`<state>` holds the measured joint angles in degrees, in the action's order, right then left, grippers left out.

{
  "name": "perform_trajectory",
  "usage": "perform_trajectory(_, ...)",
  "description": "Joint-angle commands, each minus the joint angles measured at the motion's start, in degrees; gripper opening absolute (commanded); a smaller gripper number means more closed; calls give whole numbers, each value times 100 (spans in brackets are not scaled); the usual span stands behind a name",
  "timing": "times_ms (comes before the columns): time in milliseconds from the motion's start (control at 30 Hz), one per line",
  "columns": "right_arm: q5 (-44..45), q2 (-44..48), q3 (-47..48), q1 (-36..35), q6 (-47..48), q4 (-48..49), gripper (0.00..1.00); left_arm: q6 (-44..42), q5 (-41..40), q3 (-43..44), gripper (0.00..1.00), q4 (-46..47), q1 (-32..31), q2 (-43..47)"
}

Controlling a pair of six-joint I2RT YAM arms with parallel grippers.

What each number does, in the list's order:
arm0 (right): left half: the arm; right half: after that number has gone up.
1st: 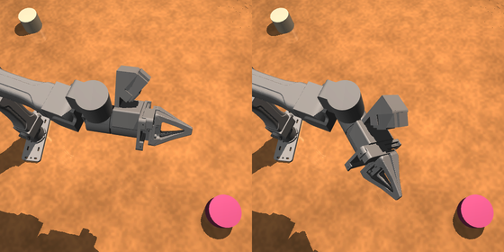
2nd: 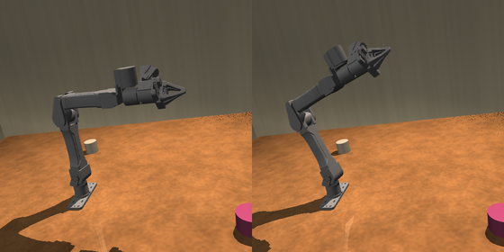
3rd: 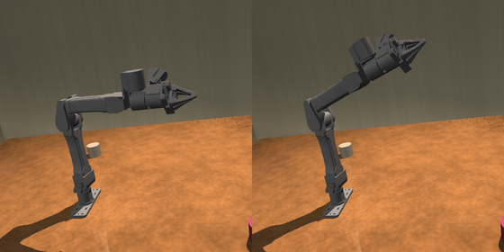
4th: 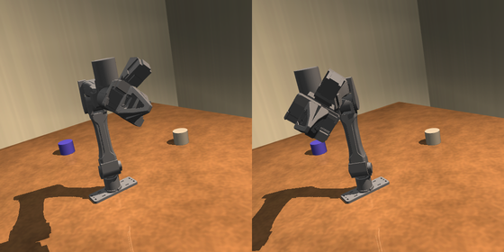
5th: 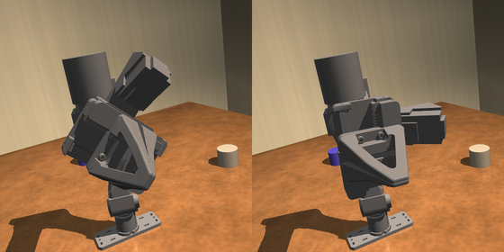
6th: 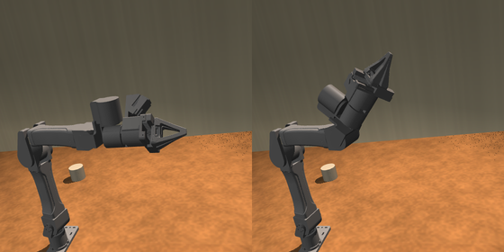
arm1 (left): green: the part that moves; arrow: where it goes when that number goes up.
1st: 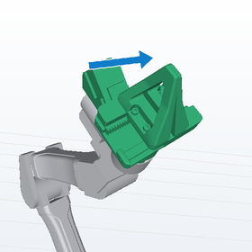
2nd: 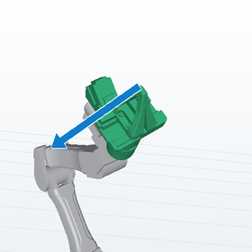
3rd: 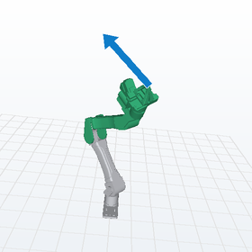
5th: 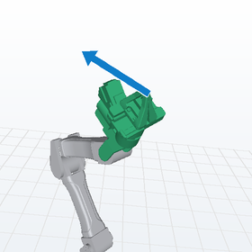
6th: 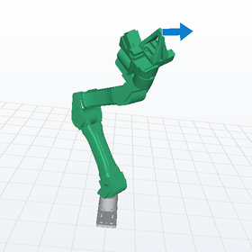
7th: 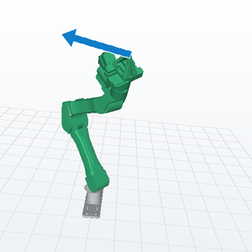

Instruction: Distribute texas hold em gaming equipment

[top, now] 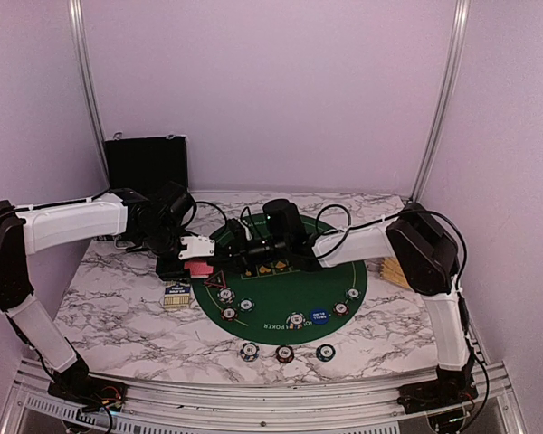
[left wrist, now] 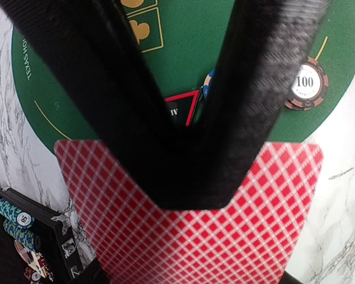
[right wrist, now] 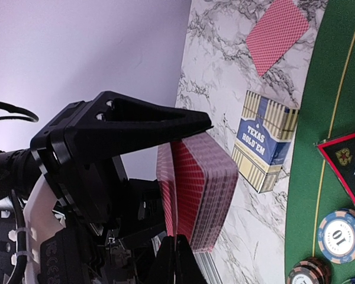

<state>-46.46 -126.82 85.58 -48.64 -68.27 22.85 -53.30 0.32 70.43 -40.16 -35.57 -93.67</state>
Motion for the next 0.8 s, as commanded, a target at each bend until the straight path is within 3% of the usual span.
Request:
perform_trajectory(0,-77,264,-27,-13,-16,109,0,28,1,-18,21,-2,24,15)
perform_trajectory(767,-109,515,-465,129,-115,428,0,47,-190,-78,19,-2,57,6)
